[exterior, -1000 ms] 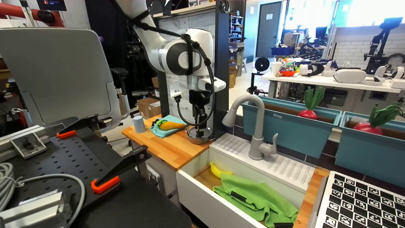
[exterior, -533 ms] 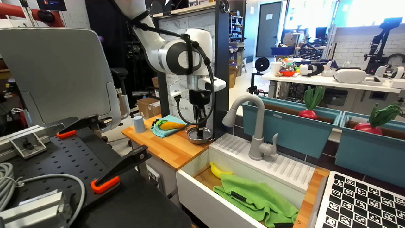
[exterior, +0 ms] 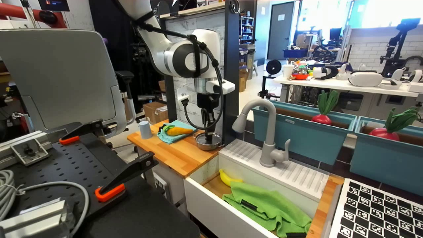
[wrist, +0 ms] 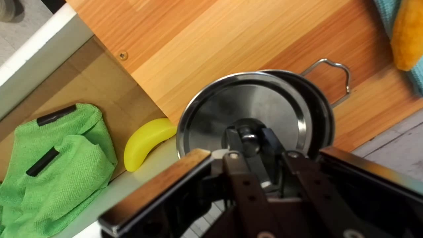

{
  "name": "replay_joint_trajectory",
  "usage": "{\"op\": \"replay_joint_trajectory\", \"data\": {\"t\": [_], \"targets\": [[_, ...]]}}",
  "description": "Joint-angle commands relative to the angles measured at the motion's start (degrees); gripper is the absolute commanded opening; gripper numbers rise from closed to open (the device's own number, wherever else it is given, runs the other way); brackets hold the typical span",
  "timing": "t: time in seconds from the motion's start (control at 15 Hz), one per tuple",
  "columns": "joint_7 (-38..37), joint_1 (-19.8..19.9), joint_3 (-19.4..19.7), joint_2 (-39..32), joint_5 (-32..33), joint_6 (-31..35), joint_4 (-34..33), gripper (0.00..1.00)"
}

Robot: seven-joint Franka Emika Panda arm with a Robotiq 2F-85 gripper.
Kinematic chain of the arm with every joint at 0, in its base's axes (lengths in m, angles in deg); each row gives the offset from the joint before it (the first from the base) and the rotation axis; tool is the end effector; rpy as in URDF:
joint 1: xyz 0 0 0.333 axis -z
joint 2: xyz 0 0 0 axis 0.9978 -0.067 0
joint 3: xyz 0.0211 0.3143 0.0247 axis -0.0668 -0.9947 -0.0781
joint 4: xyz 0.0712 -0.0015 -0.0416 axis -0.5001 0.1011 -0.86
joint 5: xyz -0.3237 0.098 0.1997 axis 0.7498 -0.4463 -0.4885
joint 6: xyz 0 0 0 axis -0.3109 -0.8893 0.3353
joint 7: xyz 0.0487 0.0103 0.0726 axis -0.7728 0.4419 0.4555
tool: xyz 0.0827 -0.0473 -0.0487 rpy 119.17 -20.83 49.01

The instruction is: Remove the lead from the pot and put it on the table, pick up a toy and put it in the pot

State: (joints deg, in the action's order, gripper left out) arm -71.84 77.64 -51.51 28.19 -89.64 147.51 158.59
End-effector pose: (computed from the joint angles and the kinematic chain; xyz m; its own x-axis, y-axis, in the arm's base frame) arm 0.6532 0.0061 0.0319 0.8256 -0.5642 -0.0052 -0.5641 -0.8256 0.0166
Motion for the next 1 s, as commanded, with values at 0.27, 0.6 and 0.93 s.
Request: {"op": "replay_joint_trajectory", "data": {"t": [0.27,0.6,0.93], "targets": [[7.77,0.11,-2.37,12.21,1.82,8.82,15.45,0.05],[14.47,0.89,-5.56,15.59,2.09,11.58,23.46,0.05],[14.65,-1.19,-4.9,12.98,5.15,13.26,25.3,0.05]]}}
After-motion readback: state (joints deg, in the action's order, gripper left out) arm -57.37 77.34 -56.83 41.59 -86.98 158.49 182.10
